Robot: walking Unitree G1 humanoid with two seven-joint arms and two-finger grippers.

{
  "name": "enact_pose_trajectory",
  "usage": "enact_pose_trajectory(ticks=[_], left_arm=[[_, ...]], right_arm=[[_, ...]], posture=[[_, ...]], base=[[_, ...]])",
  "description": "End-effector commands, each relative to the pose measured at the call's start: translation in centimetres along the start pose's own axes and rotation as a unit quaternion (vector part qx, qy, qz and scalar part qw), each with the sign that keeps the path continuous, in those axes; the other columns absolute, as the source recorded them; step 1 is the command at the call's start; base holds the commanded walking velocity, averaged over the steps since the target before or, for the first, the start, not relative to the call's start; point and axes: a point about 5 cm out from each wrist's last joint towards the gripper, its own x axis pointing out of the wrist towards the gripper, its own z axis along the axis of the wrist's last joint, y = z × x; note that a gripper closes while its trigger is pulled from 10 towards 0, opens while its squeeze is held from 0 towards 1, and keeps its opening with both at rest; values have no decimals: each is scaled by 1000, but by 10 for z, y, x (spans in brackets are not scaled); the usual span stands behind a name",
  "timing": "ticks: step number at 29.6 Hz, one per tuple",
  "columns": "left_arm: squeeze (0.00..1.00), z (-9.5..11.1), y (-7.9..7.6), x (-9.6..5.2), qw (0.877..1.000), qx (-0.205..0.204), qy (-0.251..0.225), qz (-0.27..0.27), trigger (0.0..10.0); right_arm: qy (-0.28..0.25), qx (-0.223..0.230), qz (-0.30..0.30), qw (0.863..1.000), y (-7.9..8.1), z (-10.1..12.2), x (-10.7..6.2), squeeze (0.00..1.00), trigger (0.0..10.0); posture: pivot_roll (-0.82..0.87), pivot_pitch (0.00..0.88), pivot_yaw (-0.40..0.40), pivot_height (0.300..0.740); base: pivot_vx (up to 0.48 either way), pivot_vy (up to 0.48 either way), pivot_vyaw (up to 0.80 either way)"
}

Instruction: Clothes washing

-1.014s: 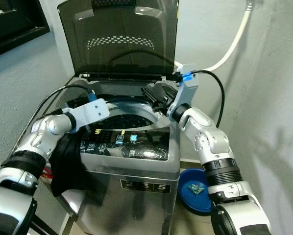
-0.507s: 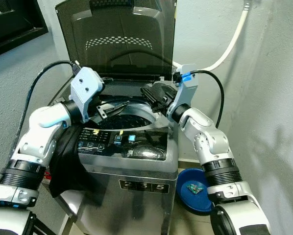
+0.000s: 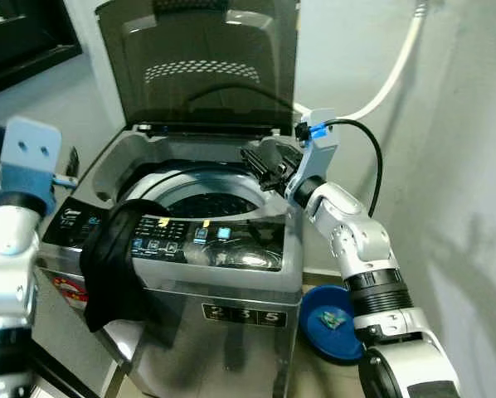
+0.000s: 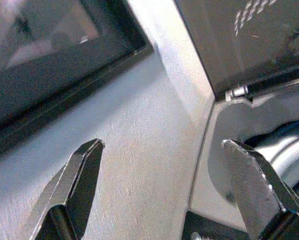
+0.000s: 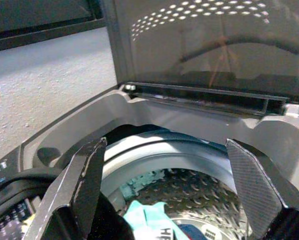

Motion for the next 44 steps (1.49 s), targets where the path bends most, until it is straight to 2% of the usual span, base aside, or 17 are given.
enact_pose_trajectory(ticks=[1,2,5,6,7,8,9,11,22,31,32,34,36,37,38,39,44], left_arm=[[0,-13,-6,-7,1000,-21,22,-6,10000],[0,-27,-15,-19,998,-54,32,-19,10000],[0,-37,-25,-30,994,-91,36,-37,10000],[0,-45,-36,-39,984,-161,43,-61,10000],[0,-45,-36,-39,984,-161,43,-61,10000],[0,-50,-46,-47,968,-232,50,-77,10000],[0,-50,-46,-47,968,-232,50,-77,10000],[0,-63,-54,-63,944,-314,67,-79,10000],[0,-85,-49,-86,945,-310,98,-40,10000],[0,-91,-45,-88,944,-313,96,-32,9647],[0,-91,-45,-87,944,-313,95,-33,4549],[0,-91,-45,-87,944,-313,95,-33,4549],[0,-89,-45,-85,944,-315,90,-35,3725],[0,-87,-47,-80,944,-315,83,-42,1569],[0,-87,-47,-80,944,-315,83,-42,1569],[0,-86,-49,-73,944,-317,76,-52,392],[0,-84,-52,-63,943,-318,69,-66,0]], right_arm=[[4,-5,5,1000,3,-2,2,0,10000],[6,-6,5,1000,3,-3,2,0,10000],[7,-6,4,1000,2,-3,2,0,10000],[8,-6,3,1000,2,-4,1,0,10000],[8,-6,3,1000,2,-4,1,0,10000],[9,-6,4,1000,2,-4,2,0,10000],[9,-6,4,1000,2,-4,2,0,10000],[8,-6,5,1000,2,-4,2,0,10000],[6,-10,7,1000,0,-1,3,0,10000],[6,-11,11,1000,2,0,5,0,10000],[5,-10,11,1000,2,0,5,0,10000],[5,-10,11,1000,2,0,5,0,10000],[5,-9,11,1000,2,0,5,0,10000],[4,-8,12,1000,2,0,5,0,10000],[4,-8,12,1000,2,0,5,0,10000],[3,-8,12,1000,3,1,5,0,10000],[0,-8,12,1000,3,2,5,0,10000]], posture=[[37,0,38,740],[37,0,39,740],[42,0,38,740],[44,0,38,740],[44,0,38,740],[44,0,38,740],[44,0,38,740],[38,0,41,740],[45,0,27,740],[49,0,21,740],[49,0,21,740],[49,0,21,740],[50,0,19,740],[50,0,19,740],[50,0,19,740],[53,0,15,740],[53,0,28,740]], base=[[0,0,0],[0,0,0],[0,0,0],[0,0,0],[0,0,0],[0,0,0],[0,0,0],[0,0,0],[0,0,0],[0,0,0],[0,0,0],[0,0,0],[0,0,0],[0,0,0],[0,0,0],[0,0,0],[0,0,0]])
